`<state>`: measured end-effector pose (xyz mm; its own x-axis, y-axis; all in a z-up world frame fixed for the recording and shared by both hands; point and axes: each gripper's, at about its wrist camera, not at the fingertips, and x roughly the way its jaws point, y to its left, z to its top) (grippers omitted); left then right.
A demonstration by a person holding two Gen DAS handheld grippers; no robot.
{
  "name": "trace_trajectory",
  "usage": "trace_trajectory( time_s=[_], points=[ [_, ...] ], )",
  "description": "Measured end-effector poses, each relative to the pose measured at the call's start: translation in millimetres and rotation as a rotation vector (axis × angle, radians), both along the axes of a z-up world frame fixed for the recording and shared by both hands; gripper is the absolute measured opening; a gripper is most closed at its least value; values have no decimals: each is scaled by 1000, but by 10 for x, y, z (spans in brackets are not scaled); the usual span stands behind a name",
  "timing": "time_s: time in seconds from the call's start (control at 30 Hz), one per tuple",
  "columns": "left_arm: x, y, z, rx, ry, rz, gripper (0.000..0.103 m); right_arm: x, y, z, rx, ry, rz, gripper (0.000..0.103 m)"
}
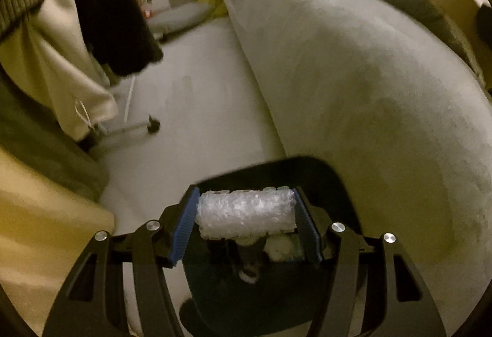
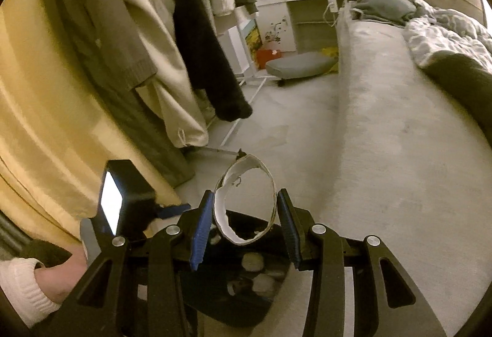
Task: Collect trash
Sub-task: 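Carry the bubble wrap and cardboard core over the black bin with both tools, then open the left tool then the right tool over the bin to drop both items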
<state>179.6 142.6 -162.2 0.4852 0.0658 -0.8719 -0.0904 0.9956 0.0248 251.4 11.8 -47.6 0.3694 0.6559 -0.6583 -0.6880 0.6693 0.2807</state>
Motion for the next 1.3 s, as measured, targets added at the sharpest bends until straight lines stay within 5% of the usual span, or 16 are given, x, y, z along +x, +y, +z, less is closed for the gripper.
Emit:
trace_trajectory(
  time_s=[0.7,0.93,1.3],
  points=[
    [-397,213,-961,-130,350,8,64,-4,754,-330,-81,86,68,43],
    [-443,257,-1022,-164,379,-18,73,12,894,-510,-120,132,76,43],
    [-558,478,-719,-197,264,-41,80,74,1097,-856,-194,188,79,43]
  ],
)
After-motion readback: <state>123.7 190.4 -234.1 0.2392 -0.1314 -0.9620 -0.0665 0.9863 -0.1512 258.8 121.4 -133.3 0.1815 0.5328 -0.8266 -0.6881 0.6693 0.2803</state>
